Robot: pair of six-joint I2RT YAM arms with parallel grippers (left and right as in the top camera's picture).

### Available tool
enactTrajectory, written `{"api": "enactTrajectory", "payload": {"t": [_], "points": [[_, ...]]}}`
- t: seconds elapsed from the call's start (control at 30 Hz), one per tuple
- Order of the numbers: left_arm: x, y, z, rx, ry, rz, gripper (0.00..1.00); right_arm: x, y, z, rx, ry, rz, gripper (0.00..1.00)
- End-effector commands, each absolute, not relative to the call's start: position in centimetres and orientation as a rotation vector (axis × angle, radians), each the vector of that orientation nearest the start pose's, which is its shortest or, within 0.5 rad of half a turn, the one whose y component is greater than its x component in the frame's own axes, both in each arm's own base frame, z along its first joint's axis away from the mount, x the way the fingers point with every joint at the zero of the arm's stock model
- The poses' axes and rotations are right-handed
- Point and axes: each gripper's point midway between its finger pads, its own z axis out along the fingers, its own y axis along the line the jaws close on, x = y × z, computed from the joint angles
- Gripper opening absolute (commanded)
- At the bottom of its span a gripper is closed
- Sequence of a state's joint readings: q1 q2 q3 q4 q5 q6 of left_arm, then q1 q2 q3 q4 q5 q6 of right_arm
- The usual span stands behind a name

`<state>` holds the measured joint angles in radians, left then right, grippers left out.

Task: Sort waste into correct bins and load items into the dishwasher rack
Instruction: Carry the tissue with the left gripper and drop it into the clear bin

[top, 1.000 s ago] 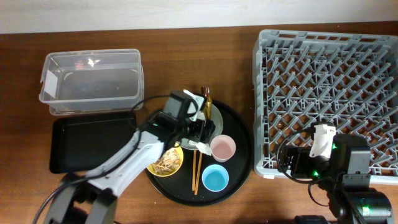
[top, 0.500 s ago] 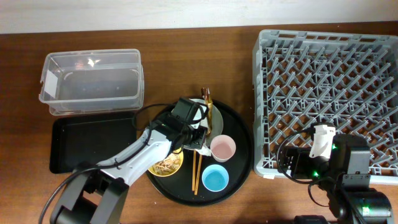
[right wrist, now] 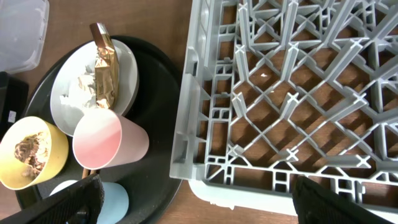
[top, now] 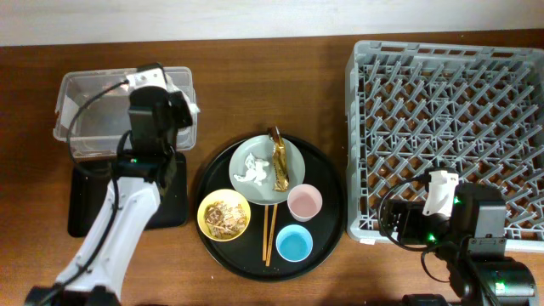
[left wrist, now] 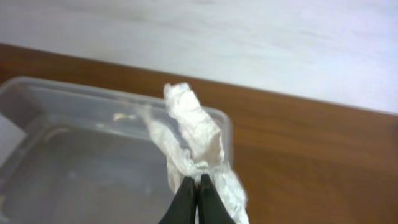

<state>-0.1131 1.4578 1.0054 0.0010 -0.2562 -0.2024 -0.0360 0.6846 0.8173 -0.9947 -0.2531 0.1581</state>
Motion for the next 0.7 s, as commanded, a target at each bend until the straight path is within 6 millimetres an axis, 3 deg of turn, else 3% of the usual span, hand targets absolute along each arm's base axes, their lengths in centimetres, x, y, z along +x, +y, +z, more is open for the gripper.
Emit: {"api": "enactTrajectory", "payload": {"t": [0.0,0.07,0.13,0.2,0.23,0.3,0.37,0.53,0.67], "points": [[47.2,2.4,18.8,-0.324,2.011,0.141,0.1,21.0,3.6,19.8,0.127,2.401,0.369,0.98],[47.9,3.6,16.3,-0.348,2.042,0.165,0.25,21.0,3.6,19.8,0.127,2.401,0.369,0.98],[48.3,4.0,15.3,-0.355,2.052,0.171,0.32,21.0,3.6,19.8,0.127,2.401,0.369,0.98],[48.5,3.7,16.1,-0.345,2.029,0.147,0.49,21.0,3.6,19.8,0.127,2.401,0.369,0.98],[48.5,2.8,16.8,-0.318,2.026,0.102,0.49,21.0,3.6,19.8,0.127,2.401,0.369,0.98],[47.7,-1.1,17.7,-0.2,2.065,-0.067,0.49,21.0,3.6,19.8,0.127,2.401,0.369,0.98],[45.8,-5.4,16.4,-0.08,2.169,-0.206,0.5,21.0,3.6,19.8,0.127,2.401,0.369,0.98],[38.8,-15.0,8.9,0.211,2.51,-0.294,0.58,21.0,3.6,19.8,0.127,2.401,0.369,0.98],[36.9,-18.5,4.2,0.346,2.613,-0.274,0.59,21.0,3.6,19.8,0.127,2.402,0.37,0.98]]}}
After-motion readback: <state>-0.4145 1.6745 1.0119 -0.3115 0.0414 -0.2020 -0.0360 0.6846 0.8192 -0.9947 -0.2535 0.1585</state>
